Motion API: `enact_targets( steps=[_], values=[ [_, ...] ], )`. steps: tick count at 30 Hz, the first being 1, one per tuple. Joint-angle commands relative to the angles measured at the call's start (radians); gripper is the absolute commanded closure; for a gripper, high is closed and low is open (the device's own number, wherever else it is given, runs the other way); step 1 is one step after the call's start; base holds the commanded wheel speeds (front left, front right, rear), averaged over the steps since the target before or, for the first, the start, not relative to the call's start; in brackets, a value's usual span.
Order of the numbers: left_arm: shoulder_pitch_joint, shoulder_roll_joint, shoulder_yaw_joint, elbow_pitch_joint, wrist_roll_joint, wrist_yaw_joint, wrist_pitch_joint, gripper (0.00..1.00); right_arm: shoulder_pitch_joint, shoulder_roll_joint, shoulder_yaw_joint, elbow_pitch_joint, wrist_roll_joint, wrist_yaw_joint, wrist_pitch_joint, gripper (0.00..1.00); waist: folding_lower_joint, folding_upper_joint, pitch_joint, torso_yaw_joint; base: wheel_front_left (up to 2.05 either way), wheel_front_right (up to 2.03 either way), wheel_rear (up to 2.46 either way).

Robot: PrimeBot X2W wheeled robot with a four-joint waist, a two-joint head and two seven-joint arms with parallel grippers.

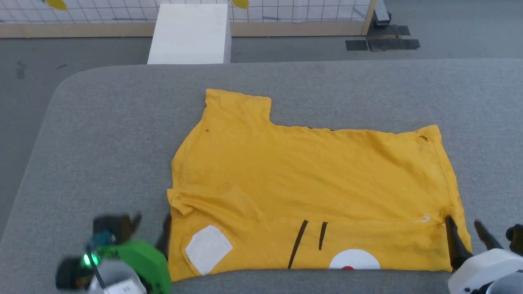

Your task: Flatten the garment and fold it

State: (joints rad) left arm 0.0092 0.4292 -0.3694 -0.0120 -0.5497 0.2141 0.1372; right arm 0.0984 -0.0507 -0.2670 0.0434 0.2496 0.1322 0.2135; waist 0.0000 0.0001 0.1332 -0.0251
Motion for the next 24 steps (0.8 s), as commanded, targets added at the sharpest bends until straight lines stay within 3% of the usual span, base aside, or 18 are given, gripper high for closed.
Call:
enact_targets(
  steps=[1,8,14,20,24],
  values=[
    [-0.064,0.019,0.006,0.001,0.023,-0.024,-0.027,0.0,-0.007,0.0,0.018,-0.027,-0.016,-0.002,-0.053,0.0,0.0,-0.0001,0.02,-0.017,0.0,0.0,0.0],
    [-0.365,0.08,0.005,0.076,0.064,-0.162,-0.049,0.0,-0.089,-0.05,0.114,-0.088,-0.06,-0.002,-0.232,0.0,0.0,-0.0001,0.129,-0.08,0.0,0.0,0.0],
    [-0.646,0.093,0.011,0.22,0.037,-0.26,0.031,0.0,-0.197,-0.107,0.229,-0.105,-0.061,-0.002,-0.238,0.0,0.0,-0.0001,0.245,-0.149,0.0,0.0,0.0],
    [-0.862,0.117,0.01,0.369,-0.013,-0.305,0.19,0.0,-0.305,-0.129,0.322,-0.117,-0.049,-0.002,-0.217,0.0,0.0,-0.0001,0.341,-0.224,0.0,0.0,0.0],
    [-0.949,0.13,0.015,0.431,-0.048,-0.307,0.314,0.0,-0.35,-0.115,0.355,-0.118,-0.05,-0.002,-0.221,0.0,0.0,-0.0001,0.386,-0.263,0.0,0.0,0.0]
  ],
)
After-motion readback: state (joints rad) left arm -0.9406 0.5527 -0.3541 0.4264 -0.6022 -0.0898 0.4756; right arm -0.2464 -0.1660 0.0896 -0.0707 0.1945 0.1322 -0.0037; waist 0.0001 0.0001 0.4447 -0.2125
